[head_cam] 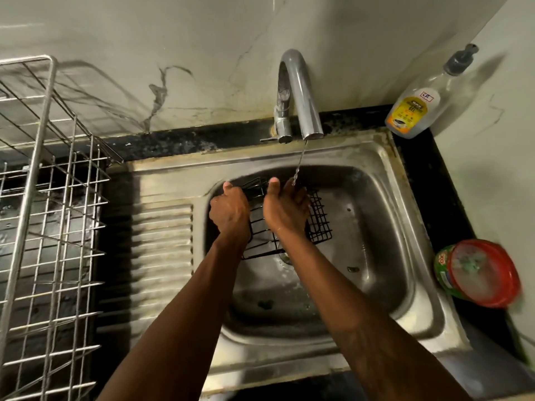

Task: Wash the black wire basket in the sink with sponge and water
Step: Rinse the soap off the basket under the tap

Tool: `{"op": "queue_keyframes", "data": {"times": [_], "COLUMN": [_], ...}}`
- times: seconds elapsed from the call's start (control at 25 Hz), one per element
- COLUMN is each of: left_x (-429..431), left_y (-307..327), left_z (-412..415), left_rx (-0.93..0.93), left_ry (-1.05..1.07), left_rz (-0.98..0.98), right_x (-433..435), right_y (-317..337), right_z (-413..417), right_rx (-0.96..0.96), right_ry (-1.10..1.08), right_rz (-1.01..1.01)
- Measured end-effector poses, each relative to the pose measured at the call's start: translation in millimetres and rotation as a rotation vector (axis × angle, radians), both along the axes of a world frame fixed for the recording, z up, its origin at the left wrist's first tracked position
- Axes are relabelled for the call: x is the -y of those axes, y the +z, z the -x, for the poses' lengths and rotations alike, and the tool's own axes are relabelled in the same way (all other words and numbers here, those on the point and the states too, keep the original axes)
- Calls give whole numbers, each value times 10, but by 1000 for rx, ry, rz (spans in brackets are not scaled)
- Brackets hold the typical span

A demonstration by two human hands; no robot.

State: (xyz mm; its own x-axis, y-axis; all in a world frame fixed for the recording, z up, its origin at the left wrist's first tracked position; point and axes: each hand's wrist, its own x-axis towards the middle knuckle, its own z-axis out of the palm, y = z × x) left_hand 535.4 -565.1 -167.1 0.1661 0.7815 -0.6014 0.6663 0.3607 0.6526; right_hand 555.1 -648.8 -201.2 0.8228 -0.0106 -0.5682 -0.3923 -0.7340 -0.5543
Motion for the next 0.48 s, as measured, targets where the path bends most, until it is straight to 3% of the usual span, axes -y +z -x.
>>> {"op": "queue_keyframes", "data": {"times": [0.2, 0.28, 0.48], "left_x": [93, 111, 116], "left_y": [77, 111, 90], "left_z": [-22, -42, 12], "left_rx": [-23, -60, -100], "left_ry": [-80, -72, -46], "left_rz": [-92, -106, -123], "right_x": [213, 143, -117], "right_y": [-390, -311, 81], "right_z": [-703, -747, -152], "right_rx": [-168, -225, -36], "right_ry": [-300, -209, 32], "right_rz": [62, 63, -41]}}
